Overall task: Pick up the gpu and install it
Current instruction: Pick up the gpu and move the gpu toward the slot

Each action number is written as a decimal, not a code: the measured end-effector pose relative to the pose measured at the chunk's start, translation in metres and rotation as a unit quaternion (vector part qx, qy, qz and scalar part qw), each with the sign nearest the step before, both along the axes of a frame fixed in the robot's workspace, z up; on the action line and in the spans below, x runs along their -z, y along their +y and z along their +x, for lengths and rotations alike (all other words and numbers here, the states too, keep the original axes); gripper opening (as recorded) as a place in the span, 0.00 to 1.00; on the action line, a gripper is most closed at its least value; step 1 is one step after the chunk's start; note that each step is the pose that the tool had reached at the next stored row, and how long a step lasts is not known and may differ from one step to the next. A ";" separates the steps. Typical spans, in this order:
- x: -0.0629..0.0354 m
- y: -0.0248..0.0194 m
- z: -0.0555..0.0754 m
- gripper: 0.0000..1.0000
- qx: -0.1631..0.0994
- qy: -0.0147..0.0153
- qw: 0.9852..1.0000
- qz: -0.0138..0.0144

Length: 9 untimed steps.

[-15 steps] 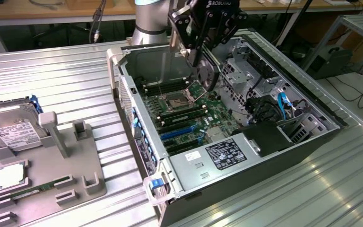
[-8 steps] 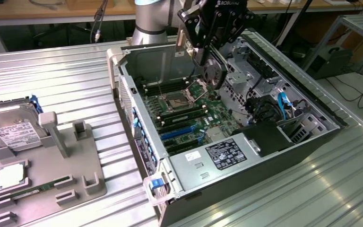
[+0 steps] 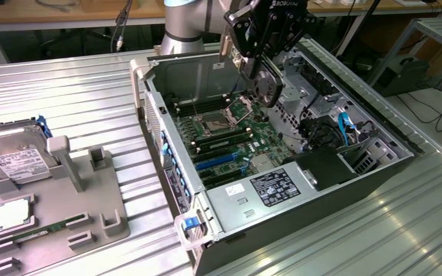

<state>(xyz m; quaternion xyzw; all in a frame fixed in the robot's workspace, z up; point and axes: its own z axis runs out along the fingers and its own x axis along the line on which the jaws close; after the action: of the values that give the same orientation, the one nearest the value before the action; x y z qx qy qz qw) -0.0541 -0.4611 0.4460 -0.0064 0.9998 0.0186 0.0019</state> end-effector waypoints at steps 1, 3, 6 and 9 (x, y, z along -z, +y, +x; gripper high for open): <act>0.0000 0.0000 0.001 0.28 0.000 0.000 1.000 0.000; 0.0000 0.0000 0.004 0.28 0.000 0.000 1.000 0.000; 0.0002 0.0001 0.008 0.28 0.000 0.000 1.000 0.000; 0.0004 0.0000 0.012 0.28 0.000 0.000 1.000 0.000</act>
<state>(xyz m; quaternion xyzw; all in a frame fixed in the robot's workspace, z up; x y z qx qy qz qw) -0.0422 -0.4611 0.4456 -0.0063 0.9998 0.0186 0.0019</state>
